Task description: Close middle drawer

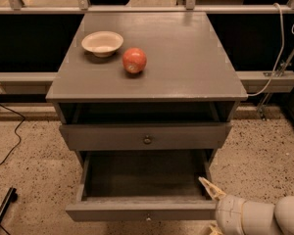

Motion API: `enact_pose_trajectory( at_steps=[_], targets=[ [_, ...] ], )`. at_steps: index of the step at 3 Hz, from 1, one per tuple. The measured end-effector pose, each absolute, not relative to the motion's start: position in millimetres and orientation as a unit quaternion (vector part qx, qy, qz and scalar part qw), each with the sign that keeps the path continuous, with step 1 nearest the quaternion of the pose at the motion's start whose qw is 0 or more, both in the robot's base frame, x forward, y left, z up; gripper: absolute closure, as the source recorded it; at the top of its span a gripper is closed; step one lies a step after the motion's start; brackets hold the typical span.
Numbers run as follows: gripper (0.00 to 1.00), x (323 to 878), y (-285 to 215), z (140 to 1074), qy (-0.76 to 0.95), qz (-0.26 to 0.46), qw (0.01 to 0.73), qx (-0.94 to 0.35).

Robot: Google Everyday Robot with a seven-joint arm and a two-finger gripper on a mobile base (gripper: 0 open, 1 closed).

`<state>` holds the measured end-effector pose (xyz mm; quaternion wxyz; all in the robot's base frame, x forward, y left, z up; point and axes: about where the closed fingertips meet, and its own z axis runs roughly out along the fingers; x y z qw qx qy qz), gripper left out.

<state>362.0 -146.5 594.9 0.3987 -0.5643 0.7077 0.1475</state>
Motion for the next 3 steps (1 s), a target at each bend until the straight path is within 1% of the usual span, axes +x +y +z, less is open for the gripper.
enact_pose_trajectory(
  at_steps=[1, 2, 3],
  targets=[
    [0.0, 362.3, -144.0, 564.3, 0.671, 0.167, 0.397, -0.603],
    [0.18, 362.3, -147.7, 541.7, 0.642, 0.174, 0.392, -0.636],
    [0.49, 363.5, -148.9, 518.3, 0.624, 0.171, 0.384, -0.658]
  ],
)
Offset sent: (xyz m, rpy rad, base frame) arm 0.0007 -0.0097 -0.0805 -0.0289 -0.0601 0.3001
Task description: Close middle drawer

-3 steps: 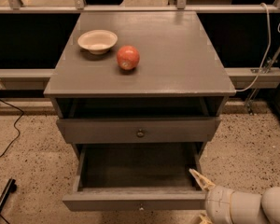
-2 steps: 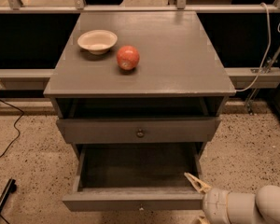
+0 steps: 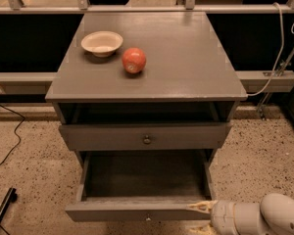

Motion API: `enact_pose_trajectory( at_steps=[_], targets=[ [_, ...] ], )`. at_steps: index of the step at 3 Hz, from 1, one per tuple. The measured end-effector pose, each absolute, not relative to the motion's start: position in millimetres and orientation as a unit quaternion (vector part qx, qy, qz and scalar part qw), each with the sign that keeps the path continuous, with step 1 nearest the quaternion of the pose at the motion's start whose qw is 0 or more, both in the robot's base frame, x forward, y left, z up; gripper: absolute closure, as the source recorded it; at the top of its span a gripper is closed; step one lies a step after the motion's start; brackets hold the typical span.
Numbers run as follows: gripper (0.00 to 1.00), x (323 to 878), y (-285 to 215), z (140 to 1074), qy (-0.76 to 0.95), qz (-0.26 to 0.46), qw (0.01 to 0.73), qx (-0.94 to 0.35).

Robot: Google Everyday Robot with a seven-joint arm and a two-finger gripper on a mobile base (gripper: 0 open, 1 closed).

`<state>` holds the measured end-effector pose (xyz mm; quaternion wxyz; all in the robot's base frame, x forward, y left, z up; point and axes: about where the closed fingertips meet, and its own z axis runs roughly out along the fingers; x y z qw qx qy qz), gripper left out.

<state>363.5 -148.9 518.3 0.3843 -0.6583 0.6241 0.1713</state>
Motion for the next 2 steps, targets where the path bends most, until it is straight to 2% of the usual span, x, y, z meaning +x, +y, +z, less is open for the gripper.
enact_pose_trajectory(
  at_steps=[1, 2],
  targets=[
    [0.72, 366.1, -150.1, 506.0, 0.622, 0.171, 0.383, -0.661],
    [1.0, 365.5, -148.1, 506.2, 0.621, 0.173, 0.383, -0.662]
  ],
)
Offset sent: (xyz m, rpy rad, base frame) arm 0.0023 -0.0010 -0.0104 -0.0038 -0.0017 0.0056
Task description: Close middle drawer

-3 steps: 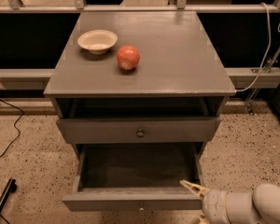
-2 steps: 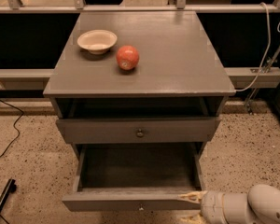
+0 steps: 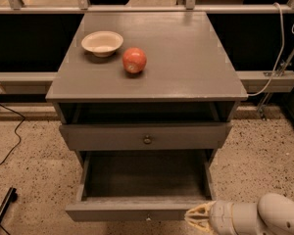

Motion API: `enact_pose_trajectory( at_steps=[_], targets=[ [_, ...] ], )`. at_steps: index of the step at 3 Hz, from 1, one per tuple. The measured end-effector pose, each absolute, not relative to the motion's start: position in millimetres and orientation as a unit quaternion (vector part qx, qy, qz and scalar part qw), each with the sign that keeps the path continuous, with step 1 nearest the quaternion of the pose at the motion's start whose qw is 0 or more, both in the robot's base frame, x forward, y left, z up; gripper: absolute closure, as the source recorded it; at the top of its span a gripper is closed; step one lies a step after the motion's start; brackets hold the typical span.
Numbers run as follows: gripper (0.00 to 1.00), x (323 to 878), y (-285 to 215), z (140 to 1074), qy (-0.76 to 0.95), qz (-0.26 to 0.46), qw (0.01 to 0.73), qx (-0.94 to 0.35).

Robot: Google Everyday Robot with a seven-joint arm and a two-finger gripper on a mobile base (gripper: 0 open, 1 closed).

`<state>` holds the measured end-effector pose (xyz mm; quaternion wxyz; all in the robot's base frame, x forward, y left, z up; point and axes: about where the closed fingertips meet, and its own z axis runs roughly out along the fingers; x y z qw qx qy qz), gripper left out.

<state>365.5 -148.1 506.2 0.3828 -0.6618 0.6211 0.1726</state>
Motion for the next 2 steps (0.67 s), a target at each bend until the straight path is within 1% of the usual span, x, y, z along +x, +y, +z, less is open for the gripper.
enact_pose_trajectory(
  at_steps=[1, 2],
  targets=[
    [1.0, 365.4, -148.0, 506.0, 0.621, 0.173, 0.383, -0.662],
    [1.0, 362.4, -151.4, 471.3, 0.644, 0.185, 0.369, -0.645]
  ],
)
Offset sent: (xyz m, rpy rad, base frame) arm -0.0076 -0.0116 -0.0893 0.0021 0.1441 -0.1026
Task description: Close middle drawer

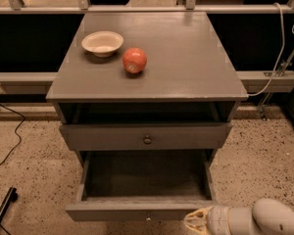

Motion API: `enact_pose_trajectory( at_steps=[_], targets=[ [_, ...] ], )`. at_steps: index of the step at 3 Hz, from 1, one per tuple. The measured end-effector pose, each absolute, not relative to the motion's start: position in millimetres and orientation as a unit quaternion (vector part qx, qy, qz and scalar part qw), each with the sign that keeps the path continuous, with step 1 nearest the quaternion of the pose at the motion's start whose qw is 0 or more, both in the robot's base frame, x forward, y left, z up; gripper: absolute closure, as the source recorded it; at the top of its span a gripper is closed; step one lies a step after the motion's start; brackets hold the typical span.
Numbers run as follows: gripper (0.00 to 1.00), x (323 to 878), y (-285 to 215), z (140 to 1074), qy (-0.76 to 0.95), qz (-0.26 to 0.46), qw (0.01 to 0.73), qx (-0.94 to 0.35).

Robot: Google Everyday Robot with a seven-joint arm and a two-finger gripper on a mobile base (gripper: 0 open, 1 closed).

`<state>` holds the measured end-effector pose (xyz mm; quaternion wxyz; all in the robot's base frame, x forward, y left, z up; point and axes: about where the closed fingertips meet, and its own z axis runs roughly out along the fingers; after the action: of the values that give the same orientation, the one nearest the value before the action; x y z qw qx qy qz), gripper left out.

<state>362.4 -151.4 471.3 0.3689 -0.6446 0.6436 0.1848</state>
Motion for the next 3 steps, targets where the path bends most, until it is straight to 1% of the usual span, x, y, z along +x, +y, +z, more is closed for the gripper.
enact_pose_trajectory(
  at_steps=[2, 3],
  targets=[
    [1.0, 353.5, -163.0, 408.0, 0.68, 0.192, 0.338, -0.622],
    [1.0, 358.9, -166.1, 392.5, 0.692, 0.189, 0.335, -0.611]
  ],
)
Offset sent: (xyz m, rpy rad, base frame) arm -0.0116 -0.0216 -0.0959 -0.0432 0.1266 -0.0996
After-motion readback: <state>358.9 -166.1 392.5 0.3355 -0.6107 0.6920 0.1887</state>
